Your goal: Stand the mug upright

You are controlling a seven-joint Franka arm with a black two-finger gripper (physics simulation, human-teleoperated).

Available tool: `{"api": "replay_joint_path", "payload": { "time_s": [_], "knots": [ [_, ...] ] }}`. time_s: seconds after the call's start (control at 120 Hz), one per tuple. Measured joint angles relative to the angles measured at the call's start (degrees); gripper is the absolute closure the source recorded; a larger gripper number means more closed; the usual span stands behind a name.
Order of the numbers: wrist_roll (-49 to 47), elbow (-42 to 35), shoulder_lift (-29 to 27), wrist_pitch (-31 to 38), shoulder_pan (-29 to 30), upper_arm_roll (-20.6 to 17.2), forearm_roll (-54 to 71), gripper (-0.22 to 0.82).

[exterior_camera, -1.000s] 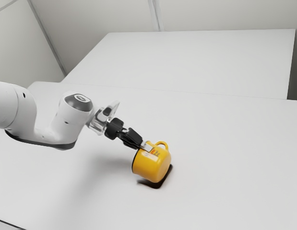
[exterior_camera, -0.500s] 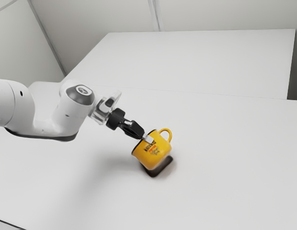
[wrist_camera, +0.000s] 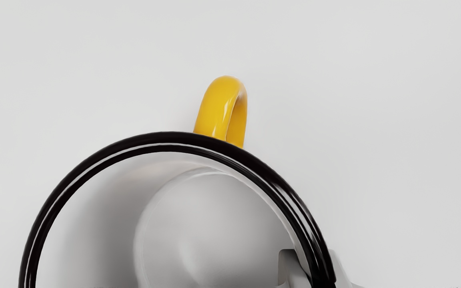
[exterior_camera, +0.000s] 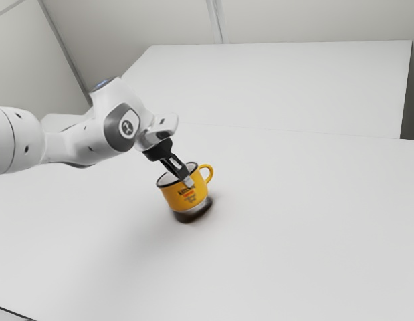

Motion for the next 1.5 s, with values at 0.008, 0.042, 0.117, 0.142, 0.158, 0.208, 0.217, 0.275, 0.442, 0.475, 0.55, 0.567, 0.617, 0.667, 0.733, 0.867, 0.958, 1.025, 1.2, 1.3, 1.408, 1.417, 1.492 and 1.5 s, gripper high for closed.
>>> {"api": "replay_joint_path", "payload": {
  "time_s": [0.008,0.042,0.117,0.142,0.158,0.208,0.217,0.275,0.442,0.475,0.55,0.567,0.617,0.667,0.733,0.867,0.958,1.025,1.2,1.3,1.408,1.417,1.492,1.5],
  "knots": [
    [-0.39,0.0,0.0,0.13,-0.05,0.01,0.7,0.79],
    [-1.98,0.01,0.02,0.6,-0.22,0.02,3.34,0.79],
    [-5.66,-0.14,0.01,1.41,-0.56,0.05,8.2,0.79],
    [-6.93,-0.34,-0.06,1.62,-0.67,0.05,9.64,0.79],
    [-7.77,-0.47,-0.12,1.74,-0.75,0.05,10.48,0.79],
    [-10.22,-1.11,-0.39,2.05,-1.04,0.1,12.6,0.79],
    [-10.62,-1.17,-0.41,2.1,-1.1,0.11,12.95,0.79],
    [-13.4,-1.51,-0.49,2.35,-1.81,0.53,15.22,0.79],
    [-20.67,-2.41,-0.48,2.75,-3.22,0.9,19.87,0.79],
    [-22.03,-2.77,-0.48,2.79,-3.49,0.94,20.52,0.79],
    [-25.06,-3.48,-0.68,2.84,-4.1,1.0,21.91,0.79],
    [-25.72,-3.69,-0.81,2.85,-4.24,1.01,22.2,0.79],
    [-27.71,-4.41,-1.36,2.87,-4.81,1.19,23.18,0.79],
    [-29.62,-4.77,-1.65,2.87,-5.71,1.7,24.06,0.79],
    [-32.01,-5.07,-1.68,2.87,-6.54,2.03,24.94,0.79],
    [-36.05,-5.34,-1.24,2.85,-7.29,1.82,25.84,0.79],
    [-38.26,-5.38,-1.07,2.8,-7.6,1.51,26.34,0.76],
    [-39.25,-5.27,-1.03,2.55,-7.53,1.06,26.55,0.61],
    [-41.11,-4.43,-1.13,2.26,-7.85,0.85,25.57,0.28],
    [-41.83,-3.77,-1.28,2.29,-7.9,0.84,24.67,0.17],
    [-42.35,-3.67,-1.42,2.23,-7.91,0.9,24.29,0.1],
    [-42.39,-3.66,-1.44,2.21,-7.9,0.91,24.27,0.1],
    [-42.53,-3.3,-1.52,1.92,-7.83,0.92,24.23,0.07],
    [-42.53,-3.17,-1.52,1.84,-7.82,0.92,24.24,0.07]
  ]
}}
